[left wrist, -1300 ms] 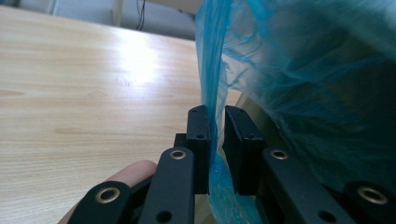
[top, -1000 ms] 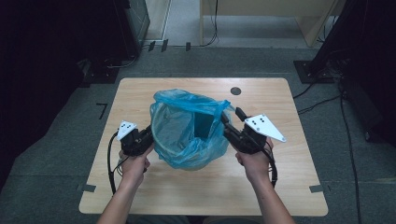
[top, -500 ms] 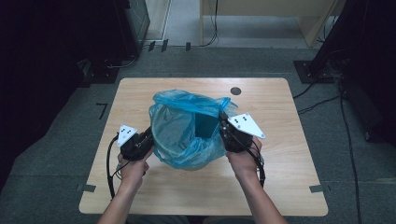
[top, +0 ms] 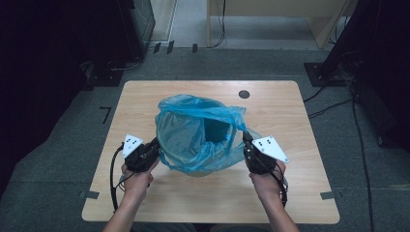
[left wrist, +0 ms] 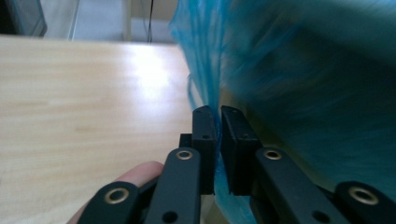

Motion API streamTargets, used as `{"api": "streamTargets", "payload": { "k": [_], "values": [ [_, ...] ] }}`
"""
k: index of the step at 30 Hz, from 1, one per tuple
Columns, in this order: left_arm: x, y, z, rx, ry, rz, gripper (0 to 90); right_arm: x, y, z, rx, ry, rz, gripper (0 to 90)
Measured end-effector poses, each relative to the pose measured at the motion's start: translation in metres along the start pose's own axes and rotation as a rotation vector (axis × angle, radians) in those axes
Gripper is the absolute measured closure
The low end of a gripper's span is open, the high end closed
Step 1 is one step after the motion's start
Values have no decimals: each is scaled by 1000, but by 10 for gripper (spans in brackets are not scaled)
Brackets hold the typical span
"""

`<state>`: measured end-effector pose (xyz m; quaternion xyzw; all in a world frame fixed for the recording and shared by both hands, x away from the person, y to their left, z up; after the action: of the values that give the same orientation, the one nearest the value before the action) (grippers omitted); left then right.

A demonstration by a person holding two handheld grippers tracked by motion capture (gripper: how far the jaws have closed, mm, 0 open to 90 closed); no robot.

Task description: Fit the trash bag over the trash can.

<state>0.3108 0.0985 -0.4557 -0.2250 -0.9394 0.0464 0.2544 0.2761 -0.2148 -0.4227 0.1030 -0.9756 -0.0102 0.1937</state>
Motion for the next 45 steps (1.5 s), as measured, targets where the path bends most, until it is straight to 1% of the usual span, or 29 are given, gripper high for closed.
{"api": "streamTargets", "payload": {
  "k": [2,3,4,5,8,9,12,13,14,17,19,22,25,26,28,30,31,32,33,34,35,36,37,38,39,41,42,43,45],
  "values": [
    [-4,2,2,4,19,-11,869,-5,-1,6,2,18,4,900],
    [-7,4,5,8,38,-17,876,-14,-2,15,-2,52,5,900],
    [-11,6,6,10,55,-25,876,-14,-2,15,-2,52,5,900],
    [-19,12,9,22,81,-48,885,-24,-1,22,-1,76,7,900],
    [-25,19,9,39,98,-64,888,-33,-1,27,-23,99,-3,900],
    [-27,23,7,47,100,-72,888,-42,0,30,-14,101,-2,900],
    [-32,34,-3,70,102,-99,878,-51,3,32,-10,105,-10,900],
    [-32,34,-3,70,102,-99,870,-51,3,32,-10,105,-10,900],
    [-33,36,-6,78,96,-103,862,-58,3,33,-13,114,-11,900],
    [-33,41,-13,93,84,-111,850,-67,3,37,-40,145,-40,900],
    [-36,41,-14,94,85,-103,842,-72,6,42,-31,166,-50,900],
    [-42,33,-13,61,103,-76,838,-77,12,48,-11,192,-57,900],
    [-43,27,-14,53,93,-78,833,-80,14,52,0,215,-60,900],
    [-38,19,-18,17,47,-80,836,-82,15,60,7,256,-63,900],
    [-36,11,-21,-35,35,-94,842,-84,14,69,19,298,-63,900],
    [-37,9,-22,-48,42,-92,862,-83,9,75,22,310,-58,900],
    [-41,11,-22,-35,65,-81,868,-82,8,77,23,310,-60,900],
    [-41,11,-22,-35,65,-81,873,-82,8,77,23,310,-60,900],
    [-46,18,-21,7,80,-84,877,-77,4,76,30,309,-55,900],
    [-49,21,-20,25,94,-86,881,-75,4,74,30,302,-58,900],
    [-49,21,-20,25,94,-86,884,-71,4,72,33,286,-67,900],
    [-52,23,-18,38,112,-89,885,-68,5,70,57,263,-68,900],
    [-56,25,-15,38,137,-91,885,-65,6,67,79,246,-62,900],
    [-65,28,-8,39,204,-75,885,-63,6,64,91,227,-57,900],
    [-65,28,-8,39,204,-75,884,-63,6,64,91,227,-57,900],
    [-75,29,3,36,282,-75,884,-59,8,52,86,188,-59,900],
    [-75,29,3,36,282,-75,884,-59,8,52,86,188,-59,900],
    [-77,29,6,36,303,-69,883,-58,9,45,95,177,-48,900],
    [-80,29,10,22,339,-60,881,-59,9,43,100,177,-38,900]
  ]
}}
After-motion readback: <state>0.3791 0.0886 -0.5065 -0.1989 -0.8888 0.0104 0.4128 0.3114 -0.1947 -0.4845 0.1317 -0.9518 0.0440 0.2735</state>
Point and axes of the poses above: each handheld gripper's, and its own axes: x roughly backward along the jaws, z roughly out of its underside, y roughly to its left, the point moved 4 cm from there along -x, roughly forward along the jaws, and after that the axes turned 4 degrees about y, right-handed, at the moved point
